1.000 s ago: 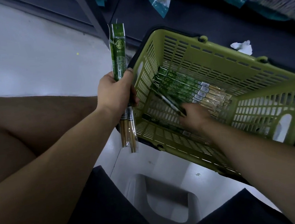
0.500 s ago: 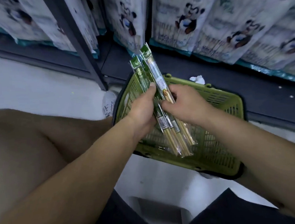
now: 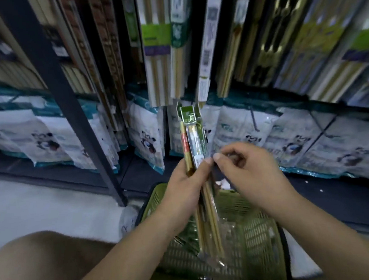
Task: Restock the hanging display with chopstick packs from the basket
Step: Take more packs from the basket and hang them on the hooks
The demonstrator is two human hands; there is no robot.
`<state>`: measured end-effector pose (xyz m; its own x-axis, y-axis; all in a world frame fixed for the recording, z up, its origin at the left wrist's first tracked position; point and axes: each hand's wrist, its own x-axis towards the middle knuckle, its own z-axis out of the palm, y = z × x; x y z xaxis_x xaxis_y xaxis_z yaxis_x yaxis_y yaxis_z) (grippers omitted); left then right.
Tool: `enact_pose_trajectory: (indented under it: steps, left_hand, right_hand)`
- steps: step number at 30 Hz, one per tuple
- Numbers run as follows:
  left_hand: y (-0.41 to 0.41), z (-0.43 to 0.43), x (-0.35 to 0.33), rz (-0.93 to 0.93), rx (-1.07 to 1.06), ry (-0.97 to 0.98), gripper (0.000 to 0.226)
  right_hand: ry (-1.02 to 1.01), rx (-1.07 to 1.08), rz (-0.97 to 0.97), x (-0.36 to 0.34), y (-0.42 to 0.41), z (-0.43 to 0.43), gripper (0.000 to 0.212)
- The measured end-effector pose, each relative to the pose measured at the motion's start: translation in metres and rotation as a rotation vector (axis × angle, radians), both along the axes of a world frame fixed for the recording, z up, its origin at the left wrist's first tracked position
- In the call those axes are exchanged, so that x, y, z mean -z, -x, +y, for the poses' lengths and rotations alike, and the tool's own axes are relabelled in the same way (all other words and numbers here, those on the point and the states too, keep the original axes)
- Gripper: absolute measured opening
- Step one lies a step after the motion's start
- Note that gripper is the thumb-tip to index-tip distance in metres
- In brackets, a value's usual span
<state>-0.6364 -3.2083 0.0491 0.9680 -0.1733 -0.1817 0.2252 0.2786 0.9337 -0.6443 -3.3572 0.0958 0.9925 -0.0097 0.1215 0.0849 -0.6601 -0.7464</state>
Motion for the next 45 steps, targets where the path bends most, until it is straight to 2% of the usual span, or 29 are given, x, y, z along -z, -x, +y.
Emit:
enact_pose_trajectory:
  steps: [1, 2, 4, 8, 13, 15, 19, 23, 26, 29, 33, 38, 45]
  left_hand:
    - [-0.001, -0.001, -0.011, -0.069, 0.026, -0.041, 0.045]
    - [-0.002, -0.002, -0.023, -0.129, 0.051, -0.067, 0.043]
    - [-0.007, -0.005, -0.046, -0.221, 0.089, -0.083, 0.038]
    - [-0.027, -0.01, -0.086, -0.356, 0.093, -0.072, 0.038]
    - [-0.06, -0.018, -0.114, -0.456, 0.064, -0.087, 0.019]
    - [-0.067, -0.022, -0.118, -0.462, 0.029, -0.098, 0.021]
    - [-0.077, -0.027, -0.124, -0.443, 0.02, -0.071, 0.041]
    - [-0.086, -0.025, -0.13, -0.424, -0.001, -0.031, 0.072]
    - [-0.091, -0.025, -0.133, -0.364, -0.055, 0.024, 0.062]
    - [-0.096, -0.022, -0.13, -0.302, -0.134, 0.038, 0.056]
    - [-0.098, -0.016, -0.123, -0.265, -0.137, 0.06, 0.055]
    - [-0.1, -0.012, -0.119, -0.319, -0.116, 0.049, 0.065]
    - [-0.107, -0.009, -0.12, -0.373, -0.138, 0.016, 0.06]
  right_hand:
    - [-0.093, 0.022, -0.046, -0.014, -0.007, -0.002, 0.014]
    - [-0.159, 0.028, -0.09, -0.029, -0.014, -0.002, 0.013]
    - [-0.231, 0.027, -0.154, -0.056, -0.026, 0.0, 0.022]
    - [-0.282, 0.036, -0.246, -0.099, -0.044, -0.002, 0.032]
    - [-0.268, 0.043, -0.289, -0.133, -0.064, -0.006, 0.021]
    - [-0.23, 0.057, -0.263, -0.14, -0.07, -0.007, 0.029]
    - [-0.191, 0.048, -0.263, -0.151, -0.08, -0.009, 0.038]
    - [-0.252, 0.015, -0.286, -0.162, -0.086, -0.01, 0.039]
    - [-0.225, -0.018, -0.293, -0.167, -0.089, -0.008, 0.038]
    - [-0.227, 0.006, -0.301, -0.175, -0.092, -0.007, 0.023]
    - [-0.414, 0.091, -0.354, -0.192, -0.099, -0.007, 0.033]
    - [-0.557, 0.137, -0.338, -0.214, -0.116, -0.003, 0.031]
    - [-0.532, 0.274, -0.341, -0.217, -0.136, 0.003, 0.039]
